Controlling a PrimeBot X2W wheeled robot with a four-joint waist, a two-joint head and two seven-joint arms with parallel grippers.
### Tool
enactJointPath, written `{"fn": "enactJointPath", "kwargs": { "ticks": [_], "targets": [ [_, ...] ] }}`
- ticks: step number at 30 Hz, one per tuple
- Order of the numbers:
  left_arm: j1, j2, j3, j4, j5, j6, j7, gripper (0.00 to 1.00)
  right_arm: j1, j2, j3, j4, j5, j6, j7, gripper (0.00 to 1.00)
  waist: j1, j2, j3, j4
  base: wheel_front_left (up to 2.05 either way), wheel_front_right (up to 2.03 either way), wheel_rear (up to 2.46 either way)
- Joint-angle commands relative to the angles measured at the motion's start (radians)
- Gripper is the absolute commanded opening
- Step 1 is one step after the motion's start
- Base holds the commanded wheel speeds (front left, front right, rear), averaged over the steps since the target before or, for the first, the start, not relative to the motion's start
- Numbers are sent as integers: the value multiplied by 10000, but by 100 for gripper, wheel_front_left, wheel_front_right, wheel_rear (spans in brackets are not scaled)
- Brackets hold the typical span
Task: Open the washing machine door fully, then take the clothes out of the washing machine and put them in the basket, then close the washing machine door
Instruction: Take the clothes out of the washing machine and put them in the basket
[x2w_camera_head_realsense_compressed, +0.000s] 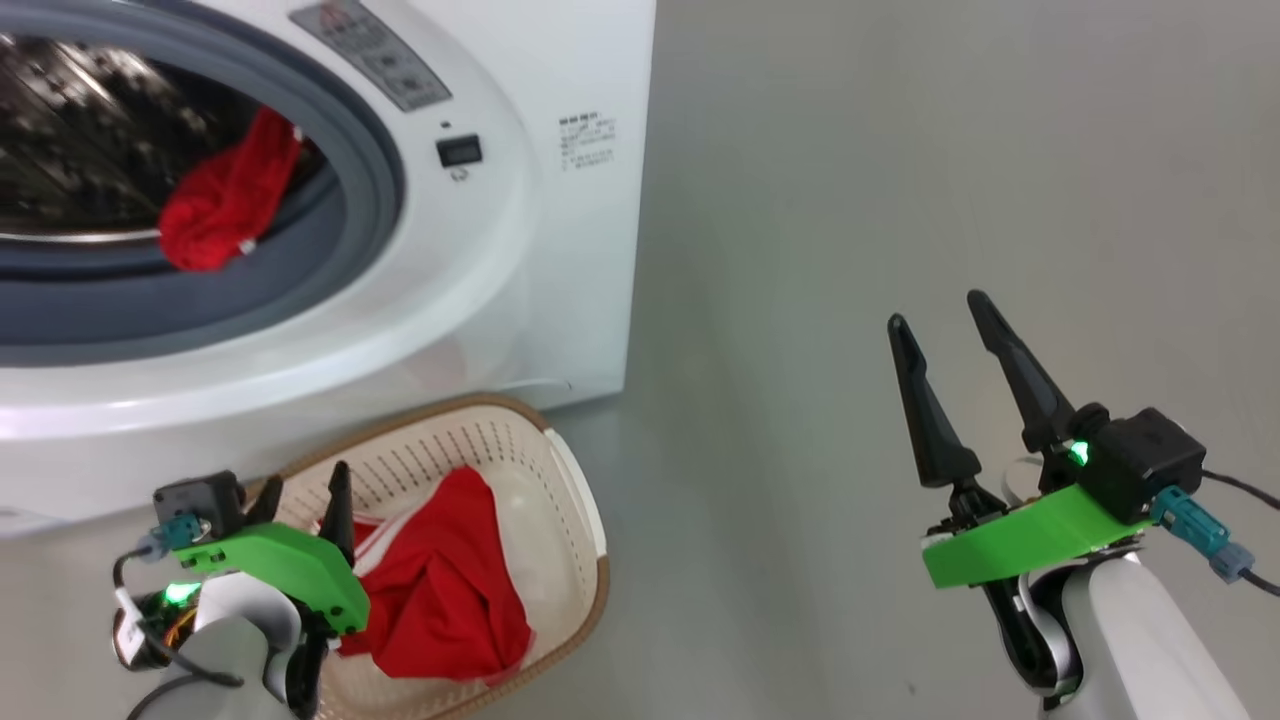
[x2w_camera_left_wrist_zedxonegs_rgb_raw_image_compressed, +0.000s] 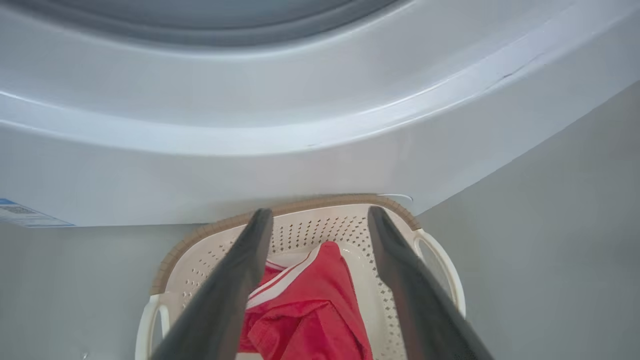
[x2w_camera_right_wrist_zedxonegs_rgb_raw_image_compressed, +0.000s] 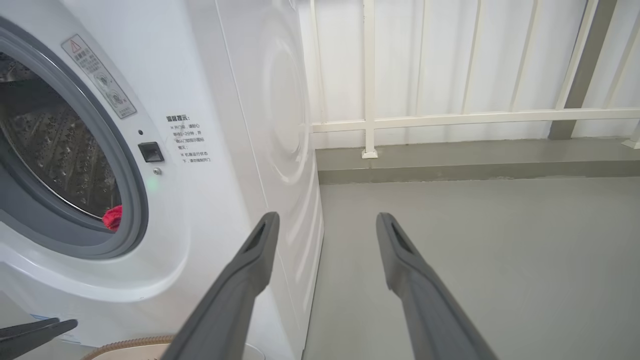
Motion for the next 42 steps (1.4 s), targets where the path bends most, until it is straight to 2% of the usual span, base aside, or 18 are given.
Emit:
{"fn": "enactJointPath", "kwargs": {
  "ticks": [1, 10, 21, 30, 42],
  "targets": [
    [359, 439, 263, -440, 130, 2, -129, 100, 159, 37, 140, -209, -117, 63, -65, 100, 0, -1, -700, 253, 0, 0, 0],
    [2094, 432, 939, -3308, 571, 355, -134, 100, 700, 37, -72, -140, -260, 63, -65, 100, 0, -1, -1765, 405, 0, 0, 0],
    [4172, 103, 1958, -7210, 1520, 536, -135, 100, 1238, 1, -335, -142, -384, 63, -65, 100, 0, -1, -2534, 512, 0, 0, 0],
    [5348, -71, 2576, -8658, 2130, 707, -135, 100, 1605, 7, -598, -168, -475, 63, -65, 100, 0, -1, -3035, 413, 0, 0, 0],
    [5862, -326, 2862, -9100, 2279, 737, -135, 100, 1786, -38, -792, -89, -550, 63, -65, 100, 0, -1, -3372, 412, 0, 0, 0]
  ]
}}
